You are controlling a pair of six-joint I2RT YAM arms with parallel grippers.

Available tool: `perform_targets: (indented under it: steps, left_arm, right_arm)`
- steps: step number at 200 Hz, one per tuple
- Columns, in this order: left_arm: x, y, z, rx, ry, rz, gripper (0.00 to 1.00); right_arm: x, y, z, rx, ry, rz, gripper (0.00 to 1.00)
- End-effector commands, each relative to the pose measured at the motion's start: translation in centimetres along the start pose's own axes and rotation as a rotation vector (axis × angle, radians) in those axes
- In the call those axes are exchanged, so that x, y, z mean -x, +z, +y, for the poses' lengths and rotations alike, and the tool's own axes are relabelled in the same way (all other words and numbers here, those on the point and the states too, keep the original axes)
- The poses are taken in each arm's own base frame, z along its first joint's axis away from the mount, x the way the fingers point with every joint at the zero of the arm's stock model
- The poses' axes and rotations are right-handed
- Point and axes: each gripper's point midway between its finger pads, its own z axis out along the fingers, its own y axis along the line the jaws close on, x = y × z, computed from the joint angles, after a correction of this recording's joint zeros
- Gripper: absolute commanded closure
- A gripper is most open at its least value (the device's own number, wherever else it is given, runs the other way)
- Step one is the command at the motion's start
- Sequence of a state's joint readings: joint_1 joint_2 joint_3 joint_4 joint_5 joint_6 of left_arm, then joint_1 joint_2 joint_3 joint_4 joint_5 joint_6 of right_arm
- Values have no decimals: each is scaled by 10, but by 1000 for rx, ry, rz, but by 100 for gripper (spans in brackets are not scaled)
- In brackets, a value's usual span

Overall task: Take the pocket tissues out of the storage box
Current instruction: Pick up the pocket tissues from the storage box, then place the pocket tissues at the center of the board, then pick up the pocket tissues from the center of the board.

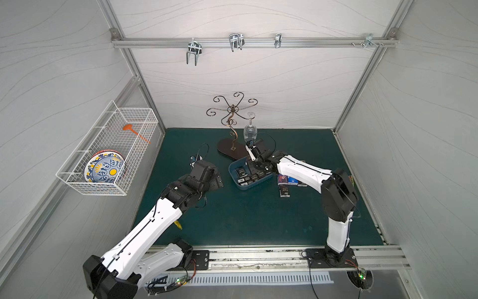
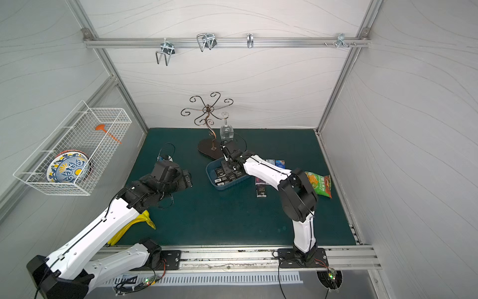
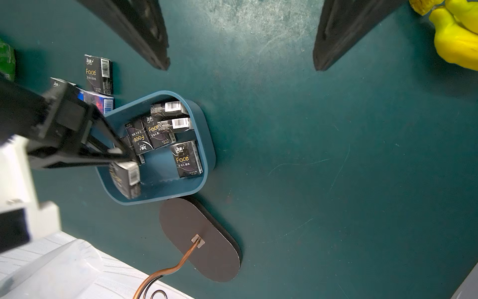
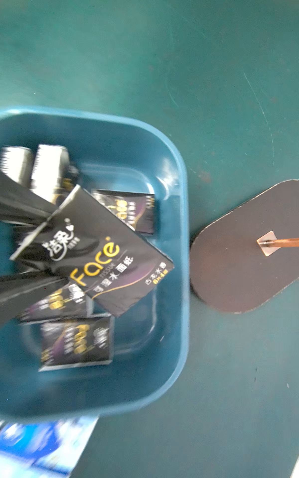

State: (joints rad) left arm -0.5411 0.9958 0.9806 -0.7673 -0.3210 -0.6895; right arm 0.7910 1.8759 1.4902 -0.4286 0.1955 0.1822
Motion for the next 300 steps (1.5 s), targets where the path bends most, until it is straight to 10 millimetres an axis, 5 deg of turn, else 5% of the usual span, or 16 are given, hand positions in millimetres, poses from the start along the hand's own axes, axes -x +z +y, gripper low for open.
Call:
perform_targets:
  steps: [1, 34, 76, 132, 155, 210, 251, 300]
  left_arm:
    - [9, -6, -4, -31, -17, -39, 9]
    - [14, -13, -7, -59, -23, -52, 9]
    - [15, -16, -10, -85, -38, -56, 8]
    - [18, -22, -9, -88, -38, -73, 8]
    - [18, -23, -8, -84, -32, -75, 8]
    - [17, -22, -8, -84, -35, -73, 8]
    - [14, -19, -10, -93, -36, -57, 8]
    - [13, -20, -8, -90, -34, -60, 8]
  right_arm:
    - [-22, -38, -1, 19, 2, 25, 65]
    - [-86, -75, -4, 71, 30, 75, 64]
    - [-179, -77, 5, 91, 70, 199, 64]
    - [-237, -63, 20, 49, 51, 328, 53]
    - [-245, -69, 15, 13, 56, 368, 42]
    - [-233, -100, 11, 48, 203, 277, 34]
    - [-211, -78, 6, 115, 436, 196, 34]
    - [-199, -53, 7, 106, 509, 180, 33]
